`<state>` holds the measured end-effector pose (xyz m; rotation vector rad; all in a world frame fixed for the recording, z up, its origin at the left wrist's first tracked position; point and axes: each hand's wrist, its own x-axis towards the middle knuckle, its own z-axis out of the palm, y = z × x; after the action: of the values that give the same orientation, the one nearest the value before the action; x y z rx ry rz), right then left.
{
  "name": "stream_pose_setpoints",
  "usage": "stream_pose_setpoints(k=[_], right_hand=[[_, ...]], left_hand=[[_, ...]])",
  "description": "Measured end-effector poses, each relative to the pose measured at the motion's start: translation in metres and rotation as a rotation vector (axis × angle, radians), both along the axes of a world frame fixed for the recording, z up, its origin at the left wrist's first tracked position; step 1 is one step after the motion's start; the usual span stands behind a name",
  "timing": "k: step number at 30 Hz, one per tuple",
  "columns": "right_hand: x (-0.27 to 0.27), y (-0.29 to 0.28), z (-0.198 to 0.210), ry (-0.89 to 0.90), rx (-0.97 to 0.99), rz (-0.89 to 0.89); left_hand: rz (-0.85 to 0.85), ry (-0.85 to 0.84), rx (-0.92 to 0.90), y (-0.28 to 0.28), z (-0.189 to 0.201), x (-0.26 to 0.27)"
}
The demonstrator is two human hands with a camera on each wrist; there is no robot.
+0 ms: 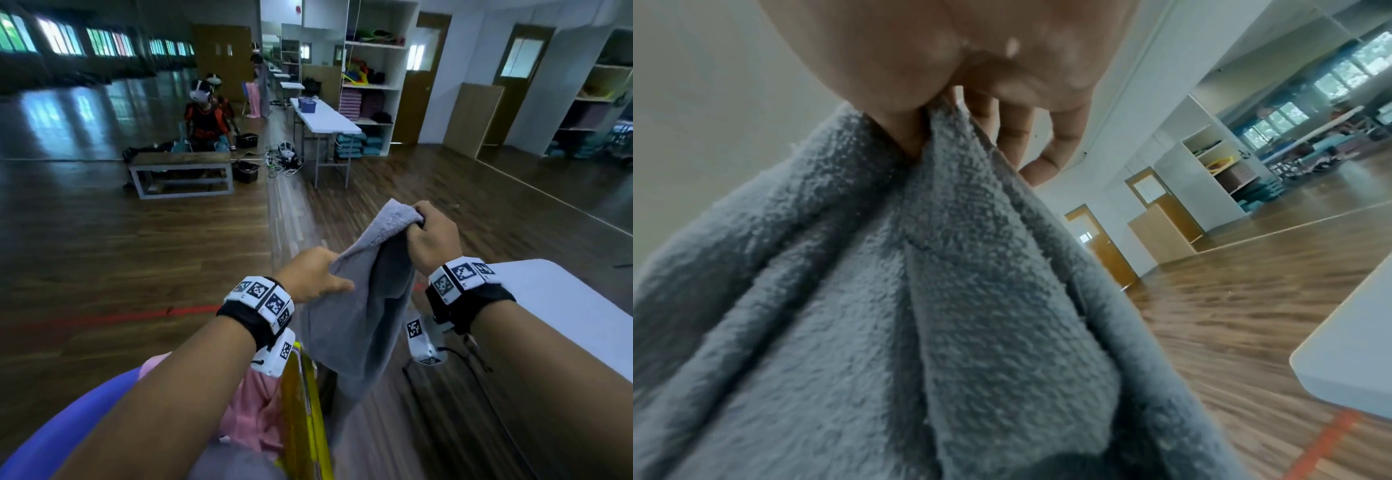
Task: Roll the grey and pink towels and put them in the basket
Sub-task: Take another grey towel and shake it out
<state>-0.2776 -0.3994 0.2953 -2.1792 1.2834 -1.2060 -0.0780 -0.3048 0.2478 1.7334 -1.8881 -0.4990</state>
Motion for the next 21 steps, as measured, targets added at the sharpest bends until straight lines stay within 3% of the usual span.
stream_pose_setpoints(k=[3, 7, 10, 14, 21], right_hand=[[-0.048, -0.019, 0.011, -0.073, -0.009, -0.041], [-0.126, -0.050, 0.020, -0.109, -0.046, -0.081], [-0.178, -0.069, 0.016, -0.034, -0.038, -0.062], [-0.230, -0.089, 0.008, 0.094, 0.027, -0.034], [-0.266, -0.101, 0.019, 0.139, 0.147, 0.029]], left_hand=[[0.135, -0.118, 0.042, -0.008, -0.014, -0.025], [0.347, 0.033, 0.092, -0.022, -0.036, -0.065], [0.469, 0.154, -0.035, -0.041, -0.034, -0.107], [0.540, 0.189, -0.298, -0.069, 0.012, -0.154], [0.261, -0.059, -0.406, -0.095, 0.135, -0.217]])
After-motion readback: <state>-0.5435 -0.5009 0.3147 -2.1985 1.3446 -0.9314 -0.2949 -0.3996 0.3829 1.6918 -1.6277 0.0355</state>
